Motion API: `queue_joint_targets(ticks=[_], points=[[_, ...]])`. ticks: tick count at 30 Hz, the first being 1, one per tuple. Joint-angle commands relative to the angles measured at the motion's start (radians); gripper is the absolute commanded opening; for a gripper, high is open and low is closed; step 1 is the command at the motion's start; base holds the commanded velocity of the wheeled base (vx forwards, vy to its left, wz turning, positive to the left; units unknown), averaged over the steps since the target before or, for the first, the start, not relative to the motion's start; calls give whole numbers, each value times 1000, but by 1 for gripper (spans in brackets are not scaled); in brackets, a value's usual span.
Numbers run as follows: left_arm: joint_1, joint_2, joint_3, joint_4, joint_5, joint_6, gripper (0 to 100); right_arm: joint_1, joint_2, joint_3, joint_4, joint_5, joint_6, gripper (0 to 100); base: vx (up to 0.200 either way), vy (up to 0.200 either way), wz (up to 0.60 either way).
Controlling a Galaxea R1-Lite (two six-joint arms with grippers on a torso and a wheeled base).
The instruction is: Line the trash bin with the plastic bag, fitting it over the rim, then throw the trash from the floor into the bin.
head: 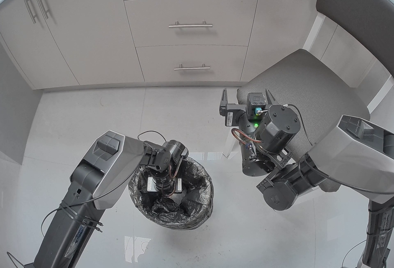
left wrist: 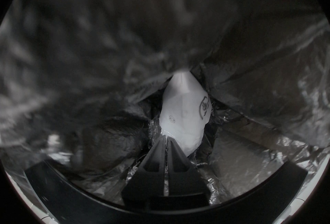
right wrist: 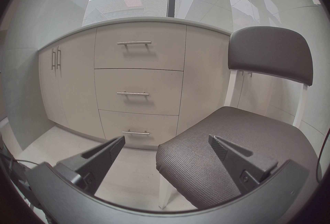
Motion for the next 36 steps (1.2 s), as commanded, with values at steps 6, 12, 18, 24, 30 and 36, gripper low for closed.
queue_joint_targets(ticks=[6, 12, 18, 24, 30, 36], points=[[-21, -226, 0, 179, 8, -1, 0, 2, -10, 17, -18, 1, -2, 100, 0, 0, 0], [-47, -420, 0, 429, 93, 1, 0, 2, -39, 57, -18, 1, -2, 100, 0, 0, 0], [-53, -636, 0, 687, 119, 33, 0, -11, -120, 141, -18, 1, -28, 100, 0, 0, 0], [-49, -887, 0, 978, 240, 108, 0, -67, -301, 283, -18, 5, -75, 100, 0, 0, 0], [43, -1168, 0, 1030, 278, 143, 0, -173, -557, 437, 30, 7, -81, 100, 0, 0, 0], [218, -1516, 0, 1029, 281, 223, 0, -262, -938, 533, 203, 10, -97, 100, 0, 0, 0]])
